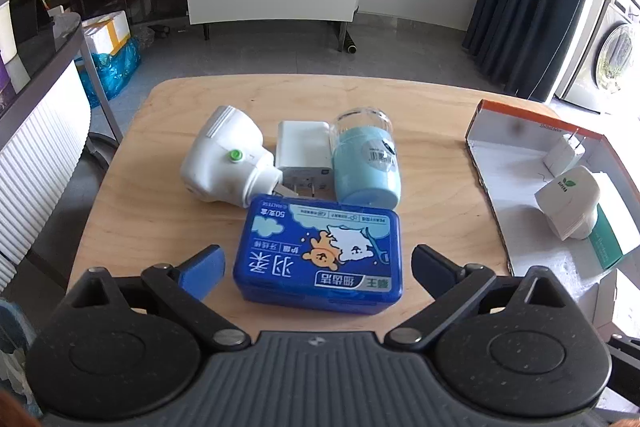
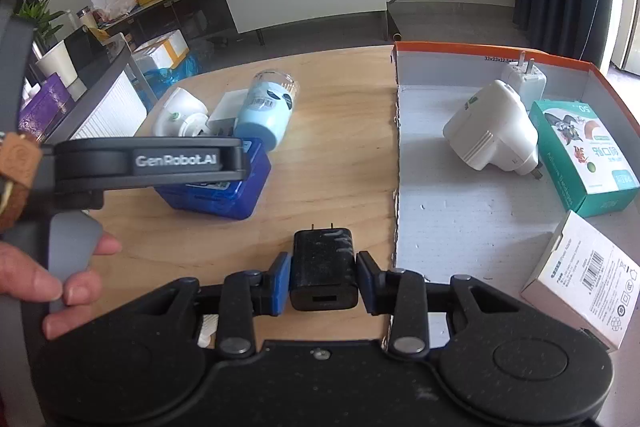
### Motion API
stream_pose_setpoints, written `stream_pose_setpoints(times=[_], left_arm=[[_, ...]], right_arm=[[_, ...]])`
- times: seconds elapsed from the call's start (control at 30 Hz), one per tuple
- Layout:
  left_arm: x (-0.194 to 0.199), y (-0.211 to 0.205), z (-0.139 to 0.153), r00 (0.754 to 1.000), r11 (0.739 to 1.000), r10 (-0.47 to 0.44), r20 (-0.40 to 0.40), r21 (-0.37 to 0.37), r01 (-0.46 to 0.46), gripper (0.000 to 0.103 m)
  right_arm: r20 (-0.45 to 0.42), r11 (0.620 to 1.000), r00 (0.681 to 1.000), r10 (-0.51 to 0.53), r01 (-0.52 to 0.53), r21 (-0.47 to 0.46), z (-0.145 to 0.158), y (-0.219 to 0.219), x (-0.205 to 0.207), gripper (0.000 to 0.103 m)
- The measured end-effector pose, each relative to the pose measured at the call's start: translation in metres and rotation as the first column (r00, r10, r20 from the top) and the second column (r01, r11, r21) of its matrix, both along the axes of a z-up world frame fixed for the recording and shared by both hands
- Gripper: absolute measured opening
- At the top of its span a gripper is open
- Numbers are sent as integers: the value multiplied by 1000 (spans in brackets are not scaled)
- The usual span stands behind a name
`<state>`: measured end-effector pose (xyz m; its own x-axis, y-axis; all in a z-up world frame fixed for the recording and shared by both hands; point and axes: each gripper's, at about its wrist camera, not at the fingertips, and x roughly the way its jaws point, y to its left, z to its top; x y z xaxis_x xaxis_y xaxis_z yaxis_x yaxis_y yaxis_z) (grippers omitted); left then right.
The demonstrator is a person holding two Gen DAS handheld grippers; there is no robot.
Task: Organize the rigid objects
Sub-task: 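Grasp the black charger with the right tool while the left tool grasps the blue toothbrush box, then carry the black charger and blue box over the orange-rimmed box with both tools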
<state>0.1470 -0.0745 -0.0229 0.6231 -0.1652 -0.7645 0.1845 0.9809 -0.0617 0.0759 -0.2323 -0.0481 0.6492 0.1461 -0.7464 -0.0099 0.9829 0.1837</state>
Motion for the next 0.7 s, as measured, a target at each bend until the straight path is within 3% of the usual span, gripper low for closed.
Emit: stream_pose_setpoints(times=[0.27,0.7], left_arm=[[5,-1,-9,1000,999,13,-1,35,-13,94],[-42,15,34,996,997,76,42,18,-77,94]], right_arm=[[28,1000,1000,-2,2,10,8,-2,-2,43],[98,1000,995,15,-15,-2,37,1,-20,43]])
